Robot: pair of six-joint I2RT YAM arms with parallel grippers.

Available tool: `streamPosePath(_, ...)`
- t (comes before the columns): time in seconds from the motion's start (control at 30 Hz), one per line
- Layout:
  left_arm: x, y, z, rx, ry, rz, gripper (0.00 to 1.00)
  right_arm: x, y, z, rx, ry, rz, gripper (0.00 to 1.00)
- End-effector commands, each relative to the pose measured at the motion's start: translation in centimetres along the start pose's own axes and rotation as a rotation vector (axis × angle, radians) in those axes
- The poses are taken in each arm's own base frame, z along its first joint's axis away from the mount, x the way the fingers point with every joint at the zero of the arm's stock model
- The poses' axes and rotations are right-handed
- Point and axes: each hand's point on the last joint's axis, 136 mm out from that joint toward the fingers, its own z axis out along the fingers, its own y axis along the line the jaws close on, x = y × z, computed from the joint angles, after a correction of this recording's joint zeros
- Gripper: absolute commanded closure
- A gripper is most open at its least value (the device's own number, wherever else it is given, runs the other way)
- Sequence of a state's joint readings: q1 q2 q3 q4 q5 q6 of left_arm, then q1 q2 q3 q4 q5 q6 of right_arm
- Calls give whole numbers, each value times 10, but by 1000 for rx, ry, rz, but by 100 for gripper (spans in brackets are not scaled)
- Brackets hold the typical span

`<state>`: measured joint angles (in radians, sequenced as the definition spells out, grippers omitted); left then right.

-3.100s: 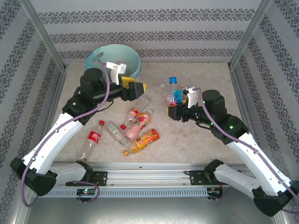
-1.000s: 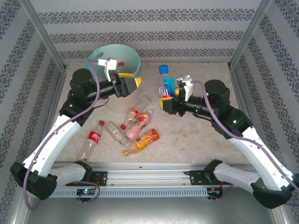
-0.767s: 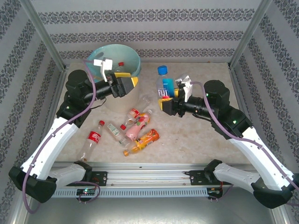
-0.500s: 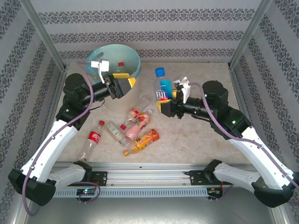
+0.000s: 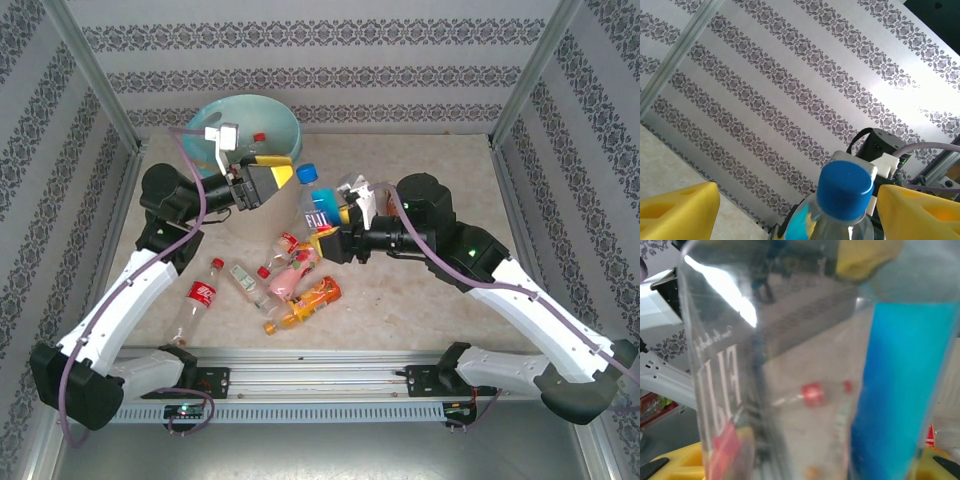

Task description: Put the plastic bottles in the bin

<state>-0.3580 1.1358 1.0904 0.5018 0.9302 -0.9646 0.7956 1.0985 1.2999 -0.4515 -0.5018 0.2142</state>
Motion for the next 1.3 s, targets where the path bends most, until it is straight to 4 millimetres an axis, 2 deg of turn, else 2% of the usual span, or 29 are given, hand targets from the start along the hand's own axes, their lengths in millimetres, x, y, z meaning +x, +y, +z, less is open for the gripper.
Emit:
streamPosePath(0.0, 4, -19, -7, 37, 21, 59, 19, -19, 21, -4, -72, -38, -16, 51)
streamPosePath(0.3, 18, -32, -4, 81, 79, 70, 26, -25, 28, 6, -103, -20, -2, 50)
streamPosePath(0.47, 22, -33, -2, 73, 95, 75, 26, -22, 38, 13, -143, 4, -2, 51)
streamPosePath(0.57, 22, -36, -3, 77, 90, 83, 30, -19, 41, 17, -157, 23, -2, 51)
streamPosePath(0.7, 22, -37, -4, 75, 84, 95, 44, -15, 41, 20, -155, 39, 3, 51)
streamPosePath(0.93, 22, -32, -7, 40, 70, 113, 55, -14, 42, 21, -155, 43, 2, 49)
streamPosePath(1.1, 18, -29, -9, 6, 41, 136, 77, -16, 41, 22, -147, 40, 1, 46)
streamPosePath(1.27, 15, -23, -11, -52, 17, 151, 100, -22, 37, 20, -111, 9, -10, 37)
